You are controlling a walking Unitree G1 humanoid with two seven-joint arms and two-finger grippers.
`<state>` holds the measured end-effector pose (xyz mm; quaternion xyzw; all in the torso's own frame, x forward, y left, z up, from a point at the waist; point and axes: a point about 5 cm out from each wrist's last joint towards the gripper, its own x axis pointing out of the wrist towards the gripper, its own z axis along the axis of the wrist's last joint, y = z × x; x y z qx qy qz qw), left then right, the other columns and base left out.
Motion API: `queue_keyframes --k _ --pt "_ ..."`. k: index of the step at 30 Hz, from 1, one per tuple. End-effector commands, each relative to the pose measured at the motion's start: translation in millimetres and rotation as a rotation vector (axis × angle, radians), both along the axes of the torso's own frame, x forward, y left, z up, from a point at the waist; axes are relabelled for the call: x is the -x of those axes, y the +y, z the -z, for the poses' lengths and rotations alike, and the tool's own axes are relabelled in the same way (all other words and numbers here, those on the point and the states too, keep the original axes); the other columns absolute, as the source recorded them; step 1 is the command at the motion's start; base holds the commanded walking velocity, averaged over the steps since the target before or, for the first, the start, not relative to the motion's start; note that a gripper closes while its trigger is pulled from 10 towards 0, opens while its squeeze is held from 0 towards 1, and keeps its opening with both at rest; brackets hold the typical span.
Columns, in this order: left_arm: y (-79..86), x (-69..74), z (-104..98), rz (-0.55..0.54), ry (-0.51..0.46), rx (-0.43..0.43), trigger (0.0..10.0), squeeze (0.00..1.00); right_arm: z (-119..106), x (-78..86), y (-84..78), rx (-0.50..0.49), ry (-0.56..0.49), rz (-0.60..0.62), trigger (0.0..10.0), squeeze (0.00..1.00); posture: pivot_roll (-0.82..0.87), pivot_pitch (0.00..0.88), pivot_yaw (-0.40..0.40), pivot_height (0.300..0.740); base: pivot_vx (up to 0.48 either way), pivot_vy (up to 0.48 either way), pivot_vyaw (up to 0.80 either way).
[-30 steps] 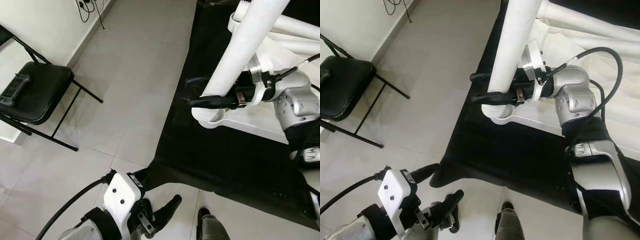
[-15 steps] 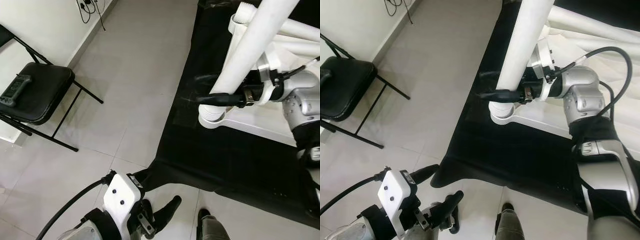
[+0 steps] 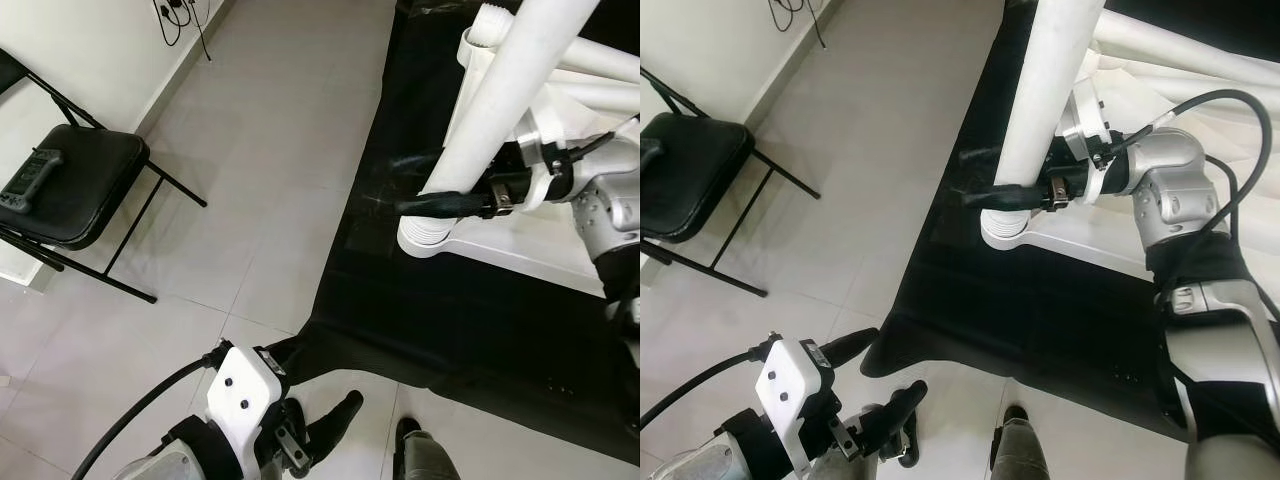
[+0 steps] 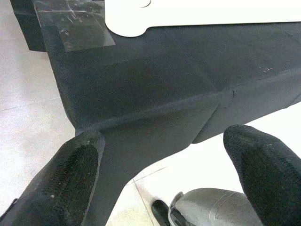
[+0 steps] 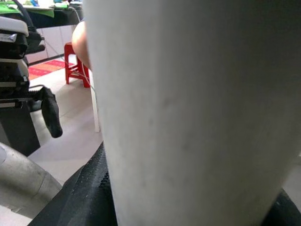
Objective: Building children table
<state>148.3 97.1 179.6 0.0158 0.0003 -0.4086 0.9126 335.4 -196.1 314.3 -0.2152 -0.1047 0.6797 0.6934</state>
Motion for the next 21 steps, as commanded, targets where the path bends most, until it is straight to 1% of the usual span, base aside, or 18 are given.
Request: queue_keyframes --k 1,5,7,8,12,14,17,21 --pt "1.0 2.8 3.7 0.014 0.026 -0.012 10.0 0.00 19.1 0.4 1.8 0.052 0.076 -0.014 10.0 0.00 0.06 0.385 0.104 0.740 0.000 0.000 0.00" --pt "0.8 2.0 3.6 0.013 0.024 -0.011 10.0 0.00 21.8 2.1 7.6 0.058 0.088 -0.043 10.0 0.00 0.06 0.387 0.102 0.740 0.000 0.000 0.00" --pt "0.7 1.5 3.4 0.011 0.021 -0.011 10.0 0.00 25.8 3.1 13.3 0.063 0.099 -0.067 10.0 0.00 0.05 0.386 0.101 0.740 0.000 0.000 0.00" --pt "0.7 1.5 3.4 0.011 0.021 -0.011 10.0 0.00 25.8 3.1 13.3 0.063 0.099 -0.067 10.0 0.00 0.05 0.386 0.101 0.740 0.000 0.000 0.00" --pt "0.7 1.0 2.9 0.009 0.019 -0.010 10.0 0.00 33.1 2.7 23.2 0.083 0.111 -0.094 10.0 0.00 0.05 0.387 0.101 0.740 0.000 0.000 0.00" --pt "0.6 1.0 2.8 0.009 0.018 -0.010 10.0 0.00 33.7 2.6 24.8 0.083 0.115 -0.098 10.0 0.00 0.05 0.387 0.101 0.740 0.000 0.000 0.00" --pt "0.5 0.8 2.7 0.009 0.018 -0.009 10.0 0.00 34.8 -0.2 27.4 0.080 0.116 -0.091 10.0 0.00 0.05 0.387 0.101 0.740 0.000 0.000 0.00" --pt "-0.2 0.7 2.4 0.009 0.018 -0.007 10.0 0.00 38.7 -5.2 29.1 0.080 0.118 -0.045 10.0 0.00 0.05 0.390 0.097 0.740 0.000 0.000 0.00"
